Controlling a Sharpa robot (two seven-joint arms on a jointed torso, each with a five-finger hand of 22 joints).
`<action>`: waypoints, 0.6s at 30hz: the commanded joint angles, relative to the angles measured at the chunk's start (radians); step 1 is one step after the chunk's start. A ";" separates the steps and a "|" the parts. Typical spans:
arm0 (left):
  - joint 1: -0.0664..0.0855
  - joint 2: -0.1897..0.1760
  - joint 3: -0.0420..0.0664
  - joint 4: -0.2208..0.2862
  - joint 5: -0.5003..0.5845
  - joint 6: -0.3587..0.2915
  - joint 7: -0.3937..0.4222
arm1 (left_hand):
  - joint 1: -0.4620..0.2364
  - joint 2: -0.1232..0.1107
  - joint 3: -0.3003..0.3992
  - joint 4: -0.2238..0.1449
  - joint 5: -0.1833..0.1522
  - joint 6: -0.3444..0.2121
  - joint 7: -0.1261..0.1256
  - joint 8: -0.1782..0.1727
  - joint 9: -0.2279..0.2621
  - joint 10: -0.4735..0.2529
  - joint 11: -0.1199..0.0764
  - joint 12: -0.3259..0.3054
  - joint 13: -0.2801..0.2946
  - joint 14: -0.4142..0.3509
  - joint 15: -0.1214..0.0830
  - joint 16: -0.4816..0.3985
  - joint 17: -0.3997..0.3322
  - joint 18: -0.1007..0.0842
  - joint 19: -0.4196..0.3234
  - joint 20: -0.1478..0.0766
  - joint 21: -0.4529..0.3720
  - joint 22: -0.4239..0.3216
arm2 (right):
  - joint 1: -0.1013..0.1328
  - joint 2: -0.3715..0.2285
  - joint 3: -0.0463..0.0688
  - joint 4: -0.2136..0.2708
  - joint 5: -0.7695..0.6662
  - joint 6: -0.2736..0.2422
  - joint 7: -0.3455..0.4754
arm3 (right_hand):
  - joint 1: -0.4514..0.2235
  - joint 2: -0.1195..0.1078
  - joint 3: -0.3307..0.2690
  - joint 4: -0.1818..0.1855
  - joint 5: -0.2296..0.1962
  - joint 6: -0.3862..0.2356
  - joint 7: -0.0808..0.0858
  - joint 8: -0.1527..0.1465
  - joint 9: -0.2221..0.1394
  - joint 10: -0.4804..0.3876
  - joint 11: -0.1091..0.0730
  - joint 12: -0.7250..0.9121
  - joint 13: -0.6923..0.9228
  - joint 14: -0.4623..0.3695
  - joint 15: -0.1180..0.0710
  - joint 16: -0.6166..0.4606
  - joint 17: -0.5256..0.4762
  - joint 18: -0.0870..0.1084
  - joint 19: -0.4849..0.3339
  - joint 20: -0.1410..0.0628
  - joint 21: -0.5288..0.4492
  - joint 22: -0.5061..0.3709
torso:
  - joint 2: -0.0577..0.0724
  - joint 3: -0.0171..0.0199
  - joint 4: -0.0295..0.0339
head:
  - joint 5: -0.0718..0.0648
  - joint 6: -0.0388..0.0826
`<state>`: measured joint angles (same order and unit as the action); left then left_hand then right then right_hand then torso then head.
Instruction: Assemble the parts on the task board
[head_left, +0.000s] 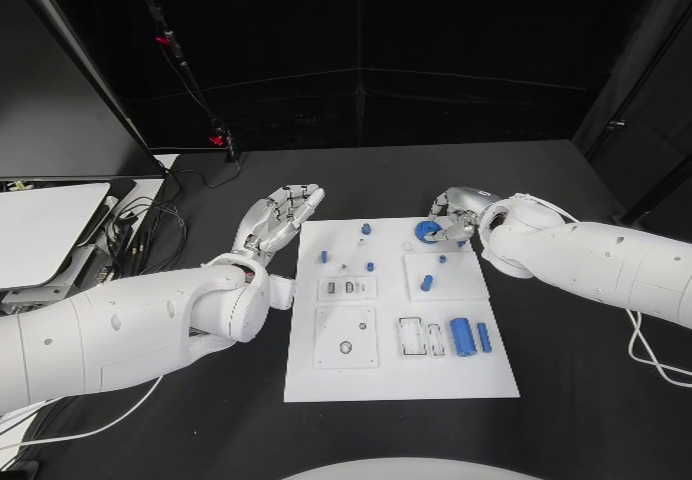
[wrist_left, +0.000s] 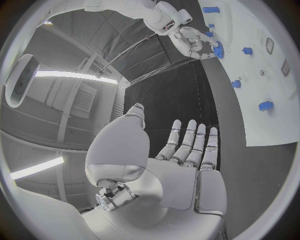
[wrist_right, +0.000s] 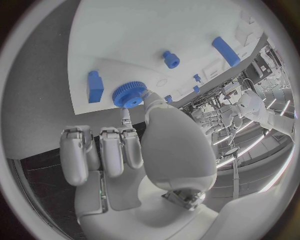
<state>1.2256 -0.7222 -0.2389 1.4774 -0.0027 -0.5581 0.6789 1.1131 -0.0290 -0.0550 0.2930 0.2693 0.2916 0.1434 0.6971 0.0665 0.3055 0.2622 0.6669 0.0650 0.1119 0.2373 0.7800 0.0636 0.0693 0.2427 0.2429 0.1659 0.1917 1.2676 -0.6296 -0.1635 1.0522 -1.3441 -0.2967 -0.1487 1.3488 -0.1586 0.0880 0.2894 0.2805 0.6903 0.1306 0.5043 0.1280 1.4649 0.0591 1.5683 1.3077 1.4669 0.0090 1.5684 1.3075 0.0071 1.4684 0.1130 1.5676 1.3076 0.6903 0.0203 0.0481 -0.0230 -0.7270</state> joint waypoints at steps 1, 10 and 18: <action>0.001 0.000 0.001 0.000 -0.007 0.009 0.279 | 0.001 0.008 0.007 0.002 0.004 0.009 0.153 0.000 -0.001 0.006 0.000 0.004 0.000 -0.002 0.008 0.005 0.001 0.009 0.000 0.009 0.005 0.001 | 0.001 0.005 0.000 -0.002 -0.013 0.021 -0.022 | 0.001 0.010 0.006 -0.001 -0.004 0.006 -0.001 -0.004 -0.002 0.106 0.008 0.003 0.263 0.104 0.008 0.002 0.263 -0.007 0.102 0.008 0.003 0.263 | 0.000 -0.0007 -0.0002 | -0.002 -0.002; 0.001 0.000 0.001 0.000 -0.007 0.010 0.277 | 0.001 0.008 0.007 0.002 0.004 0.009 0.153 0.000 -0.001 0.006 0.000 0.004 0.000 -0.002 0.008 0.005 0.001 0.009 0.000 0.009 0.005 0.001 | -0.002 0.015 0.000 -0.004 -0.015 0.034 -0.036 | 0.002 0.018 0.012 -0.003 -0.006 0.019 -0.003 -0.015 -0.007 0.106 0.008 0.003 0.263 0.104 0.008 0.002 0.263 -0.007 0.102 0.009 0.003 0.263 | 0.001 0.0005 0.0019 | -0.007 -0.002; 0.001 -0.001 0.001 0.001 -0.007 0.010 0.277 | 0.001 0.008 0.007 0.002 0.004 0.009 0.153 0.000 -0.001 0.006 0.000 0.004 0.000 -0.002 0.008 0.005 0.001 0.009 0.000 0.009 0.005 0.001 | -0.002 0.015 0.000 -0.001 -0.020 0.040 -0.051 | 0.007 0.032 0.028 -0.008 -0.008 0.101 0.000 -0.045 -0.018 0.106 0.009 0.003 0.263 0.104 0.010 0.002 0.263 -0.007 0.102 0.011 0.003 0.263 | 0.000 0.0003 0.0001 | -0.003 -0.005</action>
<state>1.2255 -0.7230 -0.2389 1.4768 -0.0027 -0.5571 0.6789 1.1131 -0.0291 -0.0550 0.2930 0.2690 0.2916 0.1434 0.6971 0.0666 0.3054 0.2621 0.6668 0.0650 0.1119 0.2373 0.7800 0.0636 0.0693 0.2428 0.2429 0.1659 0.1916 1.2682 -0.6146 -0.1605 1.0497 -1.3546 -0.2833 -0.1789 1.3579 -0.1362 0.1104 0.2812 0.2760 0.7864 0.1299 0.4616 0.1103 1.4672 0.0614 1.5682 1.3077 1.4633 0.0126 1.5683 1.3074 0.0072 1.4648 0.1166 1.5676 1.3075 0.6904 0.0206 0.0491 -0.0267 -0.7317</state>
